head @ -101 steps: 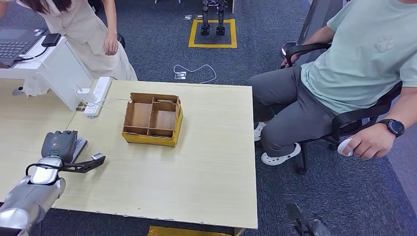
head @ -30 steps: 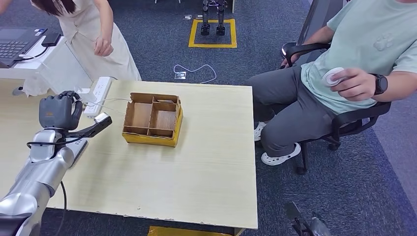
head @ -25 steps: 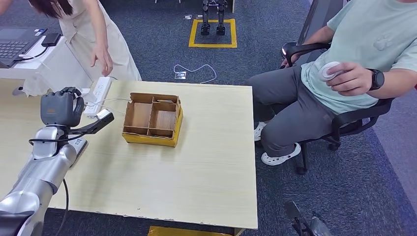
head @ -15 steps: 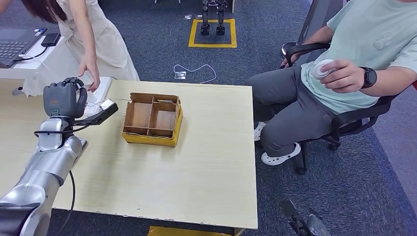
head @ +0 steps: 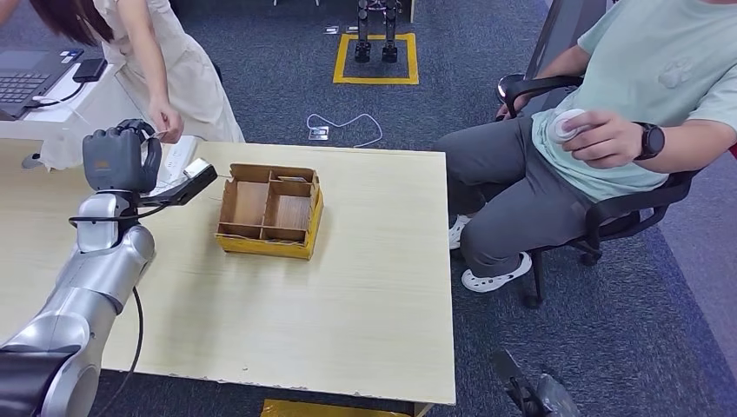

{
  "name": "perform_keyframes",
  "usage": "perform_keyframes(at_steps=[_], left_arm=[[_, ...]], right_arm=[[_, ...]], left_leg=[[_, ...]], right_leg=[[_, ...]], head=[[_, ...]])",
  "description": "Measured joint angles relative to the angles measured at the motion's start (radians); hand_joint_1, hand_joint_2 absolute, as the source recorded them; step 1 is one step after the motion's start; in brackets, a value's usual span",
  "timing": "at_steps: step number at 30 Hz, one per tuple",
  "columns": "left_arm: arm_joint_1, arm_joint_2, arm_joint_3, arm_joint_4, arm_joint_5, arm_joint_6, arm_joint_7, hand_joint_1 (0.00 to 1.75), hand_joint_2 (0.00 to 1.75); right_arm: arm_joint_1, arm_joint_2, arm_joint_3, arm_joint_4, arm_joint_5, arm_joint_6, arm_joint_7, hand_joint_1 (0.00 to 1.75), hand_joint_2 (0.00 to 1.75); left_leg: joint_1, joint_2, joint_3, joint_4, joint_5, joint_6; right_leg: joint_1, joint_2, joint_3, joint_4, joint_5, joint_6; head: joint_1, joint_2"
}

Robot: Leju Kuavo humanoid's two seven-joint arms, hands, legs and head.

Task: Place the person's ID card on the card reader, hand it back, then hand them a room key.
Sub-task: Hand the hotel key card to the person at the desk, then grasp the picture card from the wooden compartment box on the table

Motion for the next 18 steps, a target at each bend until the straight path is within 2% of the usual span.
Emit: perform_keyframes(at_steps=[4, 18], left_arm=[[-0.004, -0.010, 0.007, 0.000, -0.010, 0.000, -0.001, 0.00, 1.75], [-0.004, -0.034, 0.032, -0.001, -0.043, 0.000, 0.014, 0.00, 1.75]], right_arm=[[-0.002, 0.002, 0.006, 0.002, 0.001, 0.001, 0.001, 0.00, 0.00], [-0.003, 0.003, 0.010, 0.004, 0.002, 0.001, 0.002, 0.00, 0.00]], left_leg=[[0.000, 0.000, 0.000, 0.000, 0.000, 0.000], [0.000, 0.000, 0.000, 0.000, 0.000, 0.000]], right_leg=[[0.000, 0.000, 0.000, 0.000, 0.000, 0.000], [0.000, 0.000, 0.000, 0.000, 0.000, 0.000]], head=[[0.000, 0.000], [0.000, 0.000]])
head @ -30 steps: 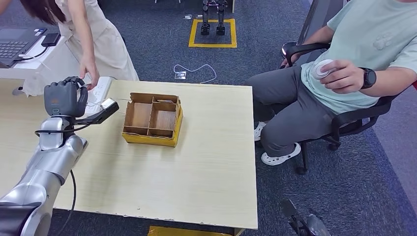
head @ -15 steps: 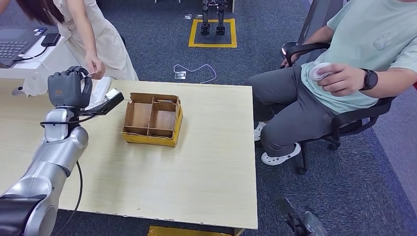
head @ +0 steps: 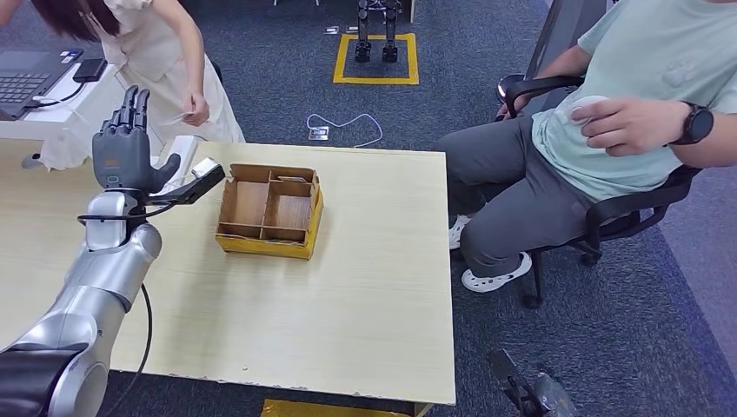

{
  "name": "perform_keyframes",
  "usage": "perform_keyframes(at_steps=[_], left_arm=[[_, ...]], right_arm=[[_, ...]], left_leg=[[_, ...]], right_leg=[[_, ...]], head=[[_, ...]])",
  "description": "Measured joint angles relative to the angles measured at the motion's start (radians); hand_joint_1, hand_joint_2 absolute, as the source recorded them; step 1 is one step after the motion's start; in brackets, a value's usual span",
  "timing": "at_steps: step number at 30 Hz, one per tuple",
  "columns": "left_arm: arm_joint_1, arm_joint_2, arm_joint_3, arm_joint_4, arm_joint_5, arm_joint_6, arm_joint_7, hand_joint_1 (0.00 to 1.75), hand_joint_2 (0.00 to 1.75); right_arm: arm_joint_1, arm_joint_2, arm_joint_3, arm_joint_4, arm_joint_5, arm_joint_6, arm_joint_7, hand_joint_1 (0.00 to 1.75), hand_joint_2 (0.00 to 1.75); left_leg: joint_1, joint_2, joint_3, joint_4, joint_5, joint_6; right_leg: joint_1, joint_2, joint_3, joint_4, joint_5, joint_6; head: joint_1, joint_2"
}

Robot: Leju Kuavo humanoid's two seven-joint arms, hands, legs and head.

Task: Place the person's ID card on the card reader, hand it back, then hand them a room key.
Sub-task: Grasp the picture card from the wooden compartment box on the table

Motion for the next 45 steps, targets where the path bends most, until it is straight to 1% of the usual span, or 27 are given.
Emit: perform_keyframes(at_steps=[4, 8, 10, 12, 14, 17, 19, 21, 22, 24, 25, 27, 30, 35, 42, 45], left_arm=[[-0.003, -0.004, 0.000, 0.007, 0.036, -0.002, -0.031, 0.00, 1.75], [-0.011, -0.014, 0.000, 0.030, 0.147, -0.012, -0.086, 0.00, 1.75], [-0.014, -0.017, 0.000, 0.034, 0.195, -0.045, -0.116, 0.00, 1.75], [-0.020, -0.015, -0.001, 0.034, 0.249, -0.143, -0.153, 0.00, 1.75], [-0.026, -0.005, -0.008, 0.032, 0.298, -0.283, -0.186, 0.00, 1.75], [-0.040, 0.035, -0.040, 0.013, 0.354, -0.505, -0.231, 0.00, 1.75], [-0.054, 0.084, -0.079, -0.017, 0.399, -0.662, -0.262, 0.00, 1.75], [-0.070, 0.149, -0.131, -0.065, 0.451, -0.794, -0.273, 0.00, 1.75], [-0.078, 0.184, -0.159, -0.094, 0.482, -0.846, -0.270, 0.00, 1.75], [-0.094, 0.245, -0.211, -0.150, 0.538, -0.912, -0.258, 0.00, 1.75], [-0.099, 0.269, -0.232, -0.174, 0.558, -0.930, -0.252, 0.00, 1.75], [-0.105, 0.302, -0.261, -0.209, 0.576, -0.940, -0.242, 0.00, 1.75], [-0.105, 0.332, -0.290, -0.245, 0.584, -0.943, -0.235, 0.00, 1.75], [-0.105, 0.357, -0.315, -0.273, 0.586, -0.944, -0.234, 0.00, 1.75], [-0.105, 0.370, -0.328, -0.285, 0.588, -0.944, -0.234, 0.00, 1.75], [-0.105, 0.384, -0.342, -0.296, 0.638, -0.964, -0.232, 0.00, 1.75]], right_arm=[[0.000, 0.000, 0.000, 0.000, -0.001, 0.000, 0.000, 0.00, 0.00], [0.000, 0.000, 0.000, 0.000, -0.005, 0.001, 0.000, 0.00, 0.00], [0.000, 0.000, 0.000, 0.000, -0.008, 0.001, -0.001, 0.00, 0.00], [0.000, 0.000, 0.000, 0.000, -0.015, 0.001, -0.006, 0.00, 0.00], [0.001, 0.000, 0.000, 0.000, -0.025, 0.001, -0.015, 0.00, 0.00], [0.006, -0.003, 0.000, 0.000, -0.038, 0.000, -0.031, 0.00, 0.00], [0.012, -0.008, 0.000, 0.000, -0.048, -0.001, -0.042, 0.00, 0.00], [0.019, -0.014, -0.001, 0.000, -0.058, -0.003, -0.051, 0.00, 0.00], [0.022, -0.017, -0.002, 0.000, -0.062, -0.004, -0.053, 0.00, 0.00], [0.027, -0.023, -0.003, 0.000, -0.066, -0.005, -0.055, 0.00, 0.00], [0.029, -0.024, -0.003, 0.000, -0.066, -0.005, -0.056, 0.00, 0.00], [0.029, -0.026, -0.003, 0.000, -0.067, -0.005, -0.056, 0.00, 0.00], [0.029, -0.026, -0.003, 0.000, -0.067, -0.005, -0.056, 0.00, 0.00], [0.029, -0.027, -0.003, 0.000, -0.067, -0.005, -0.056, 0.00, 0.00], [0.029, -0.027, -0.003, 0.000, -0.067, -0.005, -0.056, 0.00, 0.00], [0.029, -0.027, -0.003, 0.000, -0.067, -0.005, -0.055, 0.00, 0.00]], left_leg=[[0.000, 0.000, 0.000, 0.000, 0.000, 0.000], [0.000, 0.000, 0.000, 0.000, 0.000, 0.000], [0.000, 0.000, 0.000, 0.000, 0.000, 0.000], [0.000, 0.000, 0.000, 0.000, 0.000, 0.000], [0.000, 0.001, 0.000, 0.000, 0.000, 0.000], [0.000, 0.002, 0.000, 0.000, 0.000, 0.000], [0.000, 0.002, 0.000, 0.000, 0.000, 0.000], [0.001, 0.002, 0.000, 0.000, 0.000, 0.000], [0.001, 0.003, 0.000, 0.000, 0.000, 0.000], [0.001, 0.003, 0.000, 0.000, 0.000, 0.000], [0.000, 0.002, 0.000, 0.000, 0.000, 0.000], [0.000, 0.002, 0.000, 0.000, 0.000, 0.000], [0.000, 0.002, 0.000, 0.000, 0.000, 0.000], [0.000, 0.002, 0.000, 0.000, 0.000, 0.000], [0.000, 0.002, 0.000, 0.000, 0.000, 0.000], [0.000, 0.002, 0.000, 0.000, 0.000, 0.000]], right_leg=[[0.000, 0.000, 0.000, 0.000, 0.000, 0.000], [0.000, 0.000, 0.000, 0.000, 0.000, 0.000], [0.000, 0.000, 0.000, 0.000, 0.000, 0.000], [0.000, 0.000, 0.000, 0.000, 0.000, 0.000], [0.000, 0.001, 0.000, 0.000, 0.000, 0.000], [0.000, 0.002, -0.001, 0.000, 0.000, 0.000], [0.000, 0.003, -0.001, 0.000, 0.000, 0.000], [0.001, 0.004, -0.002, 0.001, 0.000, 0.000], [0.001, 0.004, -0.002, 0.001, 0.000, 0.000], [0.001, 0.004, -0.002, 0.001, 0.000, -0.001], [0.001, 0.004, -0.002, 0.001, 0.000, -0.001], [0.000, 0.003, -0.002, 0.001, 0.000, 0.000], [0.000, 0.003, -0.001, 0.001, 0.000, 0.000], [0.000, 0.003, -0.001, 0.001, 0.000, 0.000], [0.000, 0.003, -0.001, 0.001, 0.000, 0.000], [0.000, 0.003, -0.001, 0.001, 0.000, 0.000]], head=[[0.000, 0.000], [0.000, 0.000], [0.000, 0.000], [0.000, 0.000], [0.000, 0.000], [0.000, 0.000], [0.000, 0.000], [0.000, 0.000], [0.000, 0.000], [0.000, 0.000], [0.000, 0.000], [0.000, 0.000], [0.000, 0.000], [0.000, 0.000], [0.000, 0.000], [0.000, 0.000]])
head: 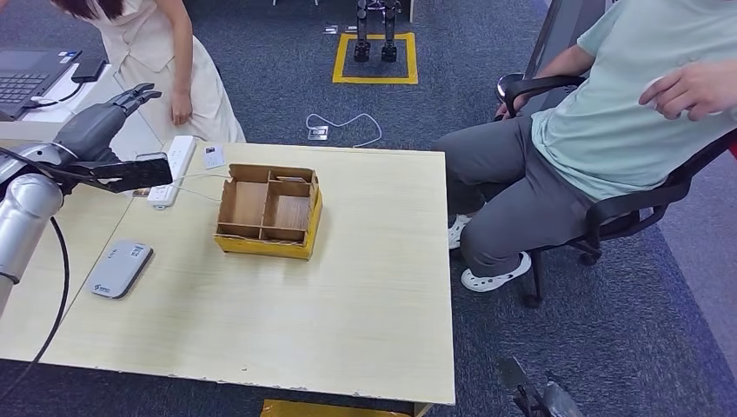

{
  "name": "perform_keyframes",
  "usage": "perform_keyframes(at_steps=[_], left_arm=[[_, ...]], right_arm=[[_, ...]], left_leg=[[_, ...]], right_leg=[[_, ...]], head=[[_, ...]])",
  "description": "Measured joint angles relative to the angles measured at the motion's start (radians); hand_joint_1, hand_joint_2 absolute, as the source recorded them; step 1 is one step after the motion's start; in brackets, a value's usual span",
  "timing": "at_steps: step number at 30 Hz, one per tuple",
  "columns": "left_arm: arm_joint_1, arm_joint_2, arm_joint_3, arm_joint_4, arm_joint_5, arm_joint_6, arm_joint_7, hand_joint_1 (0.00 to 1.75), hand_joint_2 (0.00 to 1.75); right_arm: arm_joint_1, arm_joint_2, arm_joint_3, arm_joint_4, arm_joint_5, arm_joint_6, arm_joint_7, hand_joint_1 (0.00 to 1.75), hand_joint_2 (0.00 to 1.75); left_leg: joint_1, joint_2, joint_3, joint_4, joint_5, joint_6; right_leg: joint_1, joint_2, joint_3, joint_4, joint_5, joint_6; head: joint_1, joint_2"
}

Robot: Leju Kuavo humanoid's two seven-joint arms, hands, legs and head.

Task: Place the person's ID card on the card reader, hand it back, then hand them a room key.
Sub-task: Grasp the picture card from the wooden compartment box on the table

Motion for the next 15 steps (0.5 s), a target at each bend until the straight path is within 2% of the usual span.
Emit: perform_keyframes(at_steps=[3, 10, 15], left_arm=[[-0.007, 0.053, -0.043, -0.044, 0.091, -0.049, 0.023, 0.00, 1.75], [-0.067, 0.223, -0.191, -0.187, 0.191, -0.152, 0.067, 0.00, 1.75], [-0.069, 0.367, -0.273, -0.382, 0.307, -0.166, 0.137, 0.00, 1.75]], right_arm=[[0.001, -0.003, -0.001, 0.000, -0.001, -0.002, -0.001, 0.00, 0.00], [0.003, -0.011, -0.008, 0.000, -0.002, -0.006, -0.001, 0.00, 0.00], [0.007, -0.015, -0.021, 0.000, -0.012, -0.011, 0.003, 0.00, 0.00]], left_leg=[[0.000, 0.001, 0.000, 0.000, 0.000, 0.000], [0.000, 0.001, 0.000, 0.000, 0.000, 0.000], [0.000, 0.002, -0.001, 0.000, -0.001, 0.000]], right_leg=[[0.000, 0.002, -0.001, 0.000, 0.000, 0.000], [0.000, 0.002, -0.001, 0.000, 0.000, 0.000], [0.000, 0.002, -0.001, 0.000, 0.000, 0.000]], head=[[0.000, 0.000], [0.000, 0.000], [0.000, 0.000]])
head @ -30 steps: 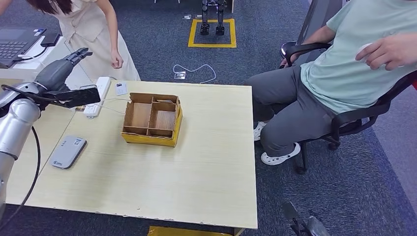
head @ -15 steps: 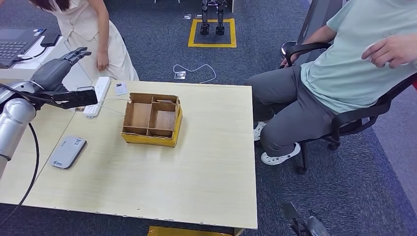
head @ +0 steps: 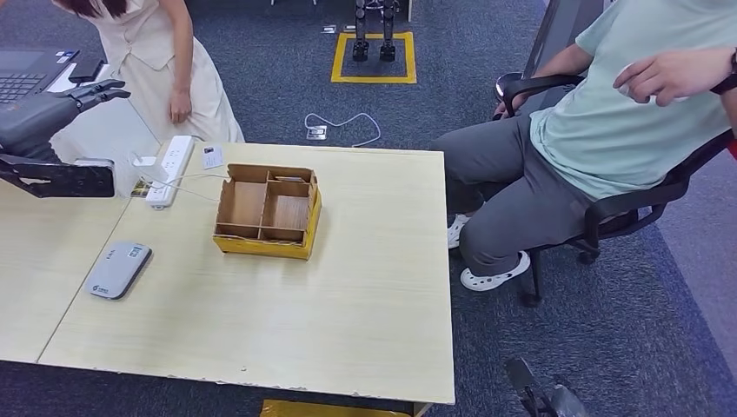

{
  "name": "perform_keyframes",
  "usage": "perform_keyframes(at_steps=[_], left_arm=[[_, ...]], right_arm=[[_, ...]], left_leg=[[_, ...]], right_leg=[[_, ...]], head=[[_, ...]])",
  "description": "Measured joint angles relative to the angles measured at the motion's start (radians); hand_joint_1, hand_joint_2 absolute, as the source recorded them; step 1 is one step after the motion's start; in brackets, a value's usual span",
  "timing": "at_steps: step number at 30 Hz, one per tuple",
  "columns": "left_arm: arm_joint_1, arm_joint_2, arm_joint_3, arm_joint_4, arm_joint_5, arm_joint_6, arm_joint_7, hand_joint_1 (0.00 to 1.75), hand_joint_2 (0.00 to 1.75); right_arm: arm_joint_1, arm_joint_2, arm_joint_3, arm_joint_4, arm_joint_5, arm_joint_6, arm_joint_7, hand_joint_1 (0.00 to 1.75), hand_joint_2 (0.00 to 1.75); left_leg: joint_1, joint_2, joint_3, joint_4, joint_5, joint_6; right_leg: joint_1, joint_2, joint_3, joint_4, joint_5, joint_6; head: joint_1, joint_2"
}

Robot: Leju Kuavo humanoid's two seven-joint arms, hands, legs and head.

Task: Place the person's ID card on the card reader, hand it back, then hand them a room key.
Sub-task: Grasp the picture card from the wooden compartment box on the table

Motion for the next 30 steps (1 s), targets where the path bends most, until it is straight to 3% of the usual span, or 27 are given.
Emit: perform_keyframes(at_steps=[3, 6, 15, 30], left_arm=[[0.020, 0.067, -0.038, -0.104, 0.025, 0.043, 0.034, 0.00, 1.75], [0.030, 0.081, -0.070, -0.147, -0.010, 0.086, 0.038, 0.00, 1.75], [0.028, -0.023, -0.151, -0.143, -0.121, 0.159, 0.036, 0.00, 1.75], [0.013, -0.127, -0.226, -0.093, -0.206, 0.171, 0.052, 0.00, 1.75]], right_arm=[[0.002, -0.002, -0.005, 0.000, 0.000, -0.001, 0.001, 0.00, 0.00], [0.002, -0.002, -0.007, 0.000, 0.006, -0.001, 0.006, 0.00, 0.00], [0.001, -0.001, -0.011, -0.001, 0.023, -0.001, 0.011, 0.00, 0.00], [0.000, 0.000, -0.016, -0.001, 0.033, -0.001, 0.019, 0.00, 0.00]], left_leg=[[0.000, -0.001, 0.000, 0.000, 0.000, 0.000], [0.000, -0.003, 0.000, 0.000, 0.000, 0.000], [0.000, -0.003, 0.000, 0.000, 0.001, 0.000], [0.000, -0.004, 0.000, 0.000, 0.000, 0.000]], right_leg=[[0.000, -0.001, 0.000, 0.000, -0.001, 0.000], [0.000, -0.003, 0.000, 0.000, -0.001, 0.000], [0.000, -0.004, 0.002, 0.000, 0.001, 0.000], [0.000, -0.004, 0.001, 0.000, 0.000, 0.000]], head=[[0.000, 0.000], [0.000, 0.000], [0.001, 0.000], [0.001, 0.000]])
